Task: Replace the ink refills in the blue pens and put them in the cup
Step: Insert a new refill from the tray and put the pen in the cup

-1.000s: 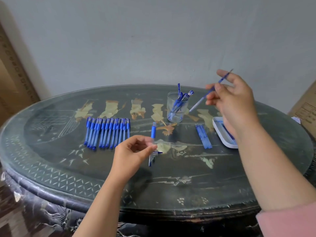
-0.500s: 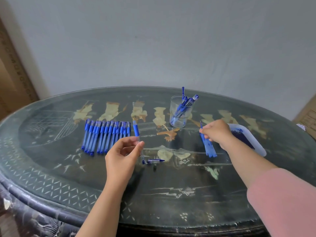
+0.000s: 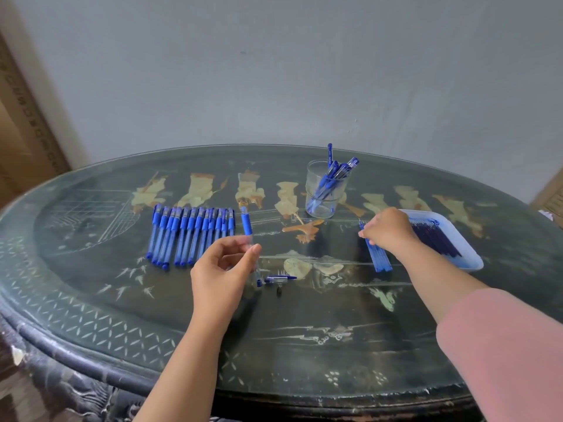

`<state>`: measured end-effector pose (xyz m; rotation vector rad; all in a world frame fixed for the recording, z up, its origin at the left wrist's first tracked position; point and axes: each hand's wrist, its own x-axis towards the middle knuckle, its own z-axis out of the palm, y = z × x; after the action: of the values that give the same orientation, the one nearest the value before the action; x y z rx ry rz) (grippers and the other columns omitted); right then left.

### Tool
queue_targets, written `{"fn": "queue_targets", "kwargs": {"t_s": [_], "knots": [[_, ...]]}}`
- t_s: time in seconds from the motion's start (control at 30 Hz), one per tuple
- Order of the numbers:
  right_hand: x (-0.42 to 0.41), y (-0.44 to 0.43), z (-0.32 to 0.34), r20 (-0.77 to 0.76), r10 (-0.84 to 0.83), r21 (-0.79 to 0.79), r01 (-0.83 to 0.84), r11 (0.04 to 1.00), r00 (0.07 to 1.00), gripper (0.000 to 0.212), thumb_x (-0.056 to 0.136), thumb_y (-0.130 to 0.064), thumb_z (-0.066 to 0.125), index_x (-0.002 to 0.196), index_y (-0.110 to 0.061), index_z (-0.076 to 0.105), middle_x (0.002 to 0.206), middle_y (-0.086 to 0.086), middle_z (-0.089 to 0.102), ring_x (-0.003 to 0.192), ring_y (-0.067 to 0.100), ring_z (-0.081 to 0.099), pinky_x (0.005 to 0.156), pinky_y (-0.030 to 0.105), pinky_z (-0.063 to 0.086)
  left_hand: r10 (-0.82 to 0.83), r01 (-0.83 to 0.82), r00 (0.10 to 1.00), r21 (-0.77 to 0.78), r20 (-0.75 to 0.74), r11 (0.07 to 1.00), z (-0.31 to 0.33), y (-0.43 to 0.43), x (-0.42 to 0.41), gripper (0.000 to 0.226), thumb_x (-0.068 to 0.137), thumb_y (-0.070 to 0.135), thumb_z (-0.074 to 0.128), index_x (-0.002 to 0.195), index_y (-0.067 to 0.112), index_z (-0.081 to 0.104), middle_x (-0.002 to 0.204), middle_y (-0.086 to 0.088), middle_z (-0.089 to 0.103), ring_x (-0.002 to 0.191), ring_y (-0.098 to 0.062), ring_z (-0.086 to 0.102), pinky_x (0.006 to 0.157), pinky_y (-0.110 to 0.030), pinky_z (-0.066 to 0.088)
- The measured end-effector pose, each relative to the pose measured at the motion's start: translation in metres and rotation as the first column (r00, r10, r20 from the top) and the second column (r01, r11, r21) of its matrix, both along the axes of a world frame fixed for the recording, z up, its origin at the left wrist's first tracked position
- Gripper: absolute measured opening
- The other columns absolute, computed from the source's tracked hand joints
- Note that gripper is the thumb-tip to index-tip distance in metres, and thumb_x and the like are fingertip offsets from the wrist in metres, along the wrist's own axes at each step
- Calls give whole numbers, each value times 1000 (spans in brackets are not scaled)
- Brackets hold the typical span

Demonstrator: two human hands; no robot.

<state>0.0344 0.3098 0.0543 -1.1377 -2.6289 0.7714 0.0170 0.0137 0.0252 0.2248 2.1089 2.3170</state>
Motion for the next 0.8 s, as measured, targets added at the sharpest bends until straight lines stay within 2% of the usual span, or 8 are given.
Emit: {"fn": "queue_targets", "kwargs": {"t_s": [0.2, 0.37, 0.47, 0.53, 0.63, 0.7, 0.77, 0.8], "knots": [[-2, 0, -6, 22, -1, 31, 0, 1000, 1000, 14, 79, -17, 80, 87, -6, 75, 94, 14, 71, 91, 30, 66, 76, 31, 52, 1, 0, 1000, -21, 6, 1000, -1, 0, 0, 14, 81, 17, 78, 93, 20, 72, 85, -3, 73, 80, -25, 71, 80, -36, 60], [2, 1, -9, -89, 40, 54, -35, 998, 995, 16, 85, -17, 75, 96, -6, 72, 104, 6, 66, 100, 27, 61, 78, 29, 45, -3, 3, 1000, -36, 4, 999, 1, 0, 0, 13, 81, 17, 78, 93, 20, 72, 84, -2, 73, 76, -22, 71, 79, -35, 60], [10, 0, -7, -204, 31, 86, -14, 996, 979, 11, 92, -17, 65, 97, -8, 69, 96, 0, 55, 94, 23, 57, 75, 27, 40, -3, 3, 1000, -31, 7, 1000, 0, -1, 1, 13, 81, 18, 78, 92, 20, 72, 84, -2, 73, 80, -24, 71, 81, -38, 60], [20, 8, -4, -242, -22, 116, 51, 992, 970, 13, 94, -12, 55, 84, -14, 65, 85, 0, 56, 82, 24, 53, 67, 28, 38, -7, 7, 1000, -29, 2, 1000, 1, -2, 2, 14, 80, 18, 78, 93, 20, 72, 84, -1, 73, 81, -23, 71, 81, -37, 60], [41, 34, -2, -151, -155, 190, 182, 965, 976, 28, 92, -4, 43, 67, -7, 52, 63, 7, 49, 72, 33, 49, 56, 31, 29, -18, 18, 1000, -38, -15, 999, 1, -2, 4, 15, 80, 19, 78, 93, 21, 72, 84, 0, 73, 81, -22, 71, 81, -38, 60], [52, 51, -2, -33, -263, 229, 263, 937, 964, 18, 93, -6, 46, 84, -2, 60, 82, 15, 58, 87, 39, 58, 66, 30, 38, -25, 23, 999, -49, -25, 999, 1, -2, 4, 15, 80, 19, 78, 94, 20, 72, 84, 1, 73, 80, -22, 71, 81, -39, 60], [58, 60, -4, 73, -329, 263, 300, 917, 942, 23, 90, -10, 51, 108, -1, 63, 108, 19, 62, 99, 39, 61, 76, 34, 49, -28, 27, 999, -56, -30, 998, 1, -2, 5, 15, 80, 19, 78, 94, 20, 72, 84, 2, 73, 80, -22, 71, 82, -41, 60], [61, 61, -5, 111, -328, 280, 288, 916, 938, 26, 88, -10, 53, 111, -2, 62, 111, 19, 62, 98, 38, 61, 77, 36, 51, -28, 26, 999, -57, -31, 998, 1, -2, 5, 15, 80, 19, 78, 94, 21, 72, 84, 2, 73, 80, -22, 71, 82, -42, 60]]}}
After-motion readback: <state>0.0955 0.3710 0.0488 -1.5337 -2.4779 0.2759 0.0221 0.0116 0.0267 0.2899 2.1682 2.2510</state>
